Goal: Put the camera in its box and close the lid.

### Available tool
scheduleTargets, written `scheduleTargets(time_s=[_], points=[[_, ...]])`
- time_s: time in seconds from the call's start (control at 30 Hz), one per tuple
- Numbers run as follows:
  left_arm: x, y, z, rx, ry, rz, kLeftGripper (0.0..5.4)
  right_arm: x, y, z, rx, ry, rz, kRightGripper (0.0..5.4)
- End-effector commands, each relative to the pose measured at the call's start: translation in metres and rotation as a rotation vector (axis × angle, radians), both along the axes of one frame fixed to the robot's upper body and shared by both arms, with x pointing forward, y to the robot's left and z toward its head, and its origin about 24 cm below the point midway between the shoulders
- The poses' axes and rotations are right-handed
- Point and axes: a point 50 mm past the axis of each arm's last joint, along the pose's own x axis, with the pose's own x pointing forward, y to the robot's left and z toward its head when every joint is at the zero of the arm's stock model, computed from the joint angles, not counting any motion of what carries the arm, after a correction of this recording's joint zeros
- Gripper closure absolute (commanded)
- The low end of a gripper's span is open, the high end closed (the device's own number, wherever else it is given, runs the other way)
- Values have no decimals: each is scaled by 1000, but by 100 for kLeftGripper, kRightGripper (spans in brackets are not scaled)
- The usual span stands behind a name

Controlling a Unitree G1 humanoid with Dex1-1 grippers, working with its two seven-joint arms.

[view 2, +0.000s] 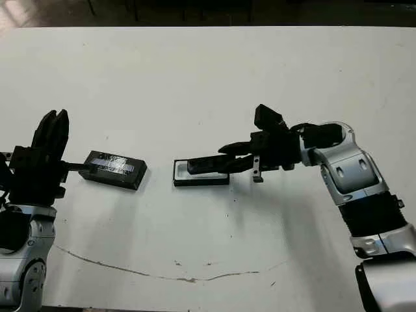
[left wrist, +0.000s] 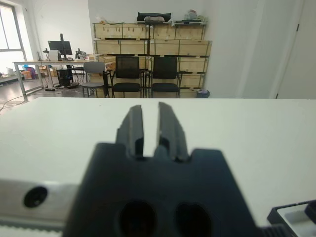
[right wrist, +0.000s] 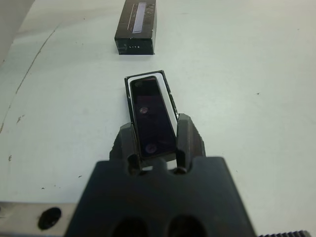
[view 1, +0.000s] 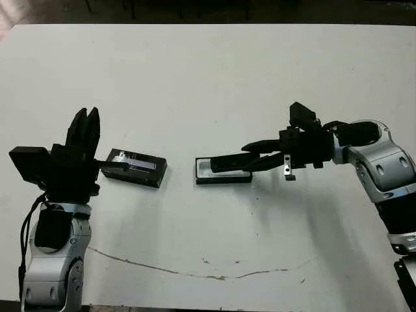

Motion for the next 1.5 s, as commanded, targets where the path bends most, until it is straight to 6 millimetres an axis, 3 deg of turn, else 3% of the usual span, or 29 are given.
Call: scheduleTargets(time_s=[0.03, 0.4, 0.77, 1.5], points=[[-2, 2, -7, 7, 33, 14, 540, -1, -1, -9, -17, 29, -14, 536], [-3, 2, -8, -2, 44, 15, 540, -2, 4, -9, -79, -22, -10, 536], [-4, 2, -10, -5, 45, 18, 540, -3, 9, -12, -40, 65, -26, 536], [-6, 1, -11, -9, 42, 20, 540, -10, 35, -21, -92, 79, 79, 536]])
